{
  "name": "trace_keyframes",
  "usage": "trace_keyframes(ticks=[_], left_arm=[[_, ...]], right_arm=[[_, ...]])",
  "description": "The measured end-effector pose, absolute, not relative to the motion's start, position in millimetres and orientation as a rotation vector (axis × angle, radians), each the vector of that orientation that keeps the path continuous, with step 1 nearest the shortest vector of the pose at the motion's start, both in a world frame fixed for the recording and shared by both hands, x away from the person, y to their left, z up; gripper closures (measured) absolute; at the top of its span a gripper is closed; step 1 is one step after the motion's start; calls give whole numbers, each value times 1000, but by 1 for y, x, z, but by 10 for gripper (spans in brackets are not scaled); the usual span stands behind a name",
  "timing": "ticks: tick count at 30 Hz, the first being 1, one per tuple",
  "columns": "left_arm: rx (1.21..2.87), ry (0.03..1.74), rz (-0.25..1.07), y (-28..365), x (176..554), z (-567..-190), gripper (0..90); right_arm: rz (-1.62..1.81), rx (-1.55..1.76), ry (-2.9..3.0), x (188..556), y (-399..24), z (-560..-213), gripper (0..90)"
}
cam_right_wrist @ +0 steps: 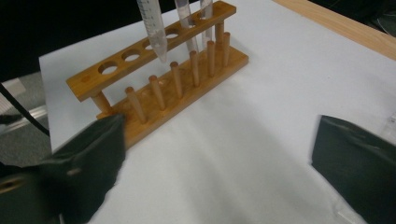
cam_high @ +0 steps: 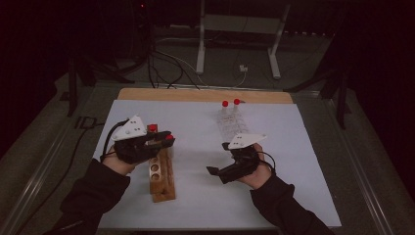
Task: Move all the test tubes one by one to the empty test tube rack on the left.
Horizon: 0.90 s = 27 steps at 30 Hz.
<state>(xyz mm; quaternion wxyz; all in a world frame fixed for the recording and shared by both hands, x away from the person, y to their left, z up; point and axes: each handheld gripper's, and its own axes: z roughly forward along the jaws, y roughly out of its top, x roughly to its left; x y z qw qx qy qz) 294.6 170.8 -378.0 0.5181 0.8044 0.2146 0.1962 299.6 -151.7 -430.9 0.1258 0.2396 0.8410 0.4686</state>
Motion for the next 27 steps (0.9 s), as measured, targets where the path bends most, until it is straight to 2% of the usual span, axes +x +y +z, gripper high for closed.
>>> trace_keyframes(ticks=[2, 14, 27], left_arm=[[1926, 526, 480, 176, 295, -377, 721], [1869, 611, 550, 205, 298, -376, 721], [1864, 699, 586, 213, 309, -401, 721]], right_arm=[[1394, 704, 2442, 300, -155, -429, 0], [1439, 706, 2413, 299, -166, -428, 0], [1446, 704, 2404, 298, -168, -431, 0]])
